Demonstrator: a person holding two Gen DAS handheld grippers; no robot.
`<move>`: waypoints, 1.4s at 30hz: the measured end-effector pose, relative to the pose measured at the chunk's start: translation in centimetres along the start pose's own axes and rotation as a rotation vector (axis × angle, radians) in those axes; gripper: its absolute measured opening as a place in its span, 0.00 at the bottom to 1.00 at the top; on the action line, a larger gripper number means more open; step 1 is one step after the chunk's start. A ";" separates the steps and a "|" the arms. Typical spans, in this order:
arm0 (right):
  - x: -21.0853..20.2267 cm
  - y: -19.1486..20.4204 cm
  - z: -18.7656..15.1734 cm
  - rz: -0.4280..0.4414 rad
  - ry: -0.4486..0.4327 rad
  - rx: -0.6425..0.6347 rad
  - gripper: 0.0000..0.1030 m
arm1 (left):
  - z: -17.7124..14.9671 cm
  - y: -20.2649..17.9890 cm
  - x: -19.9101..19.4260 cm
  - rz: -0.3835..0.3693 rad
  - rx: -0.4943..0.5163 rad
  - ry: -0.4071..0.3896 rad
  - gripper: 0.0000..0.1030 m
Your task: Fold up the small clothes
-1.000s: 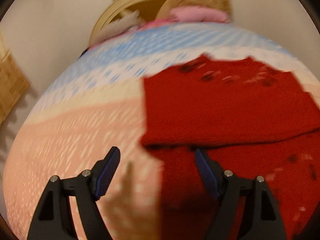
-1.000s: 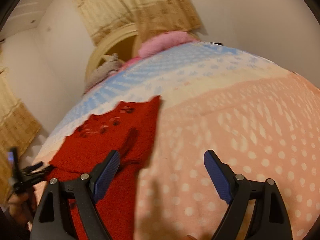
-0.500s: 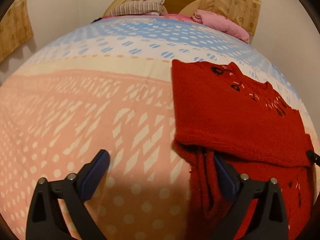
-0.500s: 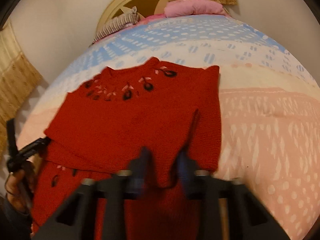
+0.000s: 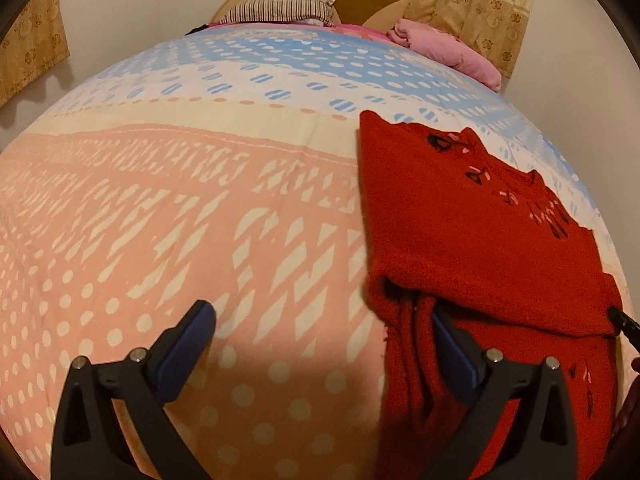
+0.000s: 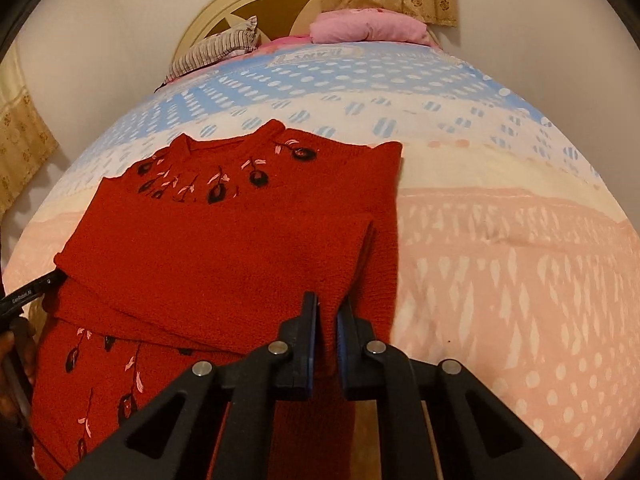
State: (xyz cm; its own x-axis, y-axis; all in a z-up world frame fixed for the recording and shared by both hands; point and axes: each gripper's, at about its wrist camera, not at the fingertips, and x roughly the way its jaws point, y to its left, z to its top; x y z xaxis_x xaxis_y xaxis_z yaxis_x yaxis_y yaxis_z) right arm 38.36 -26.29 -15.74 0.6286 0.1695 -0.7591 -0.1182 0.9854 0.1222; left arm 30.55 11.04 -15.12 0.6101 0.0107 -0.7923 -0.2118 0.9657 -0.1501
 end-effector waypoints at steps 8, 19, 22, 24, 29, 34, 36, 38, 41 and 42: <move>-3.3 0.0 1.1 -0.022 -0.051 0.022 0.52 | 1.3 1.3 -4.5 0.021 -0.032 -0.141 1.00; 1.2 2.4 -0.2 0.142 0.030 0.004 0.54 | 1.6 -1.8 0.6 0.034 0.074 -0.035 1.00; 1.1 1.5 -0.7 0.202 0.002 0.026 0.54 | 1.4 -2.3 0.6 0.051 0.096 -0.044 1.00; 1.4 1.8 -0.6 0.193 0.012 0.020 0.54 | 1.4 -2.7 0.5 0.068 0.113 -0.048 1.00; 1.3 2.1 -0.8 0.198 0.001 0.003 0.58 | 1.1 -3.3 -0.2 0.091 0.154 -0.085 1.00; -0.4 1.3 -1.3 0.225 -0.041 0.063 0.58 | 0.0 -3.3 -2.0 0.098 0.184 -0.107 1.00; -1.3 1.2 -1.6 0.223 -0.057 0.064 0.58 | -0.5 -3.4 -2.6 0.089 0.198 -0.113 1.00; -2.0 1.3 -2.0 0.208 -0.065 0.057 0.58 | -1.0 -3.5 -3.0 0.086 0.210 -0.113 1.00; -2.5 1.6 -2.7 0.199 -0.059 0.049 0.58 | -1.5 -3.9 -3.5 0.074 0.213 -0.111 1.00; -2.7 1.6 -2.9 0.197 -0.057 0.049 0.58 | -1.6 -3.9 -3.7 0.069 0.211 -0.112 1.00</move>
State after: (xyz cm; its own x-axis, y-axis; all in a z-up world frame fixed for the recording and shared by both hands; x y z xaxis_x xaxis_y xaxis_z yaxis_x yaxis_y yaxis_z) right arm 34.24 -25.20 -15.37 0.6401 0.3578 -0.6799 -0.2064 0.9325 0.2963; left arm 27.90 6.77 -12.54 0.6832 0.0958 -0.7239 -0.0989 0.9944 0.0382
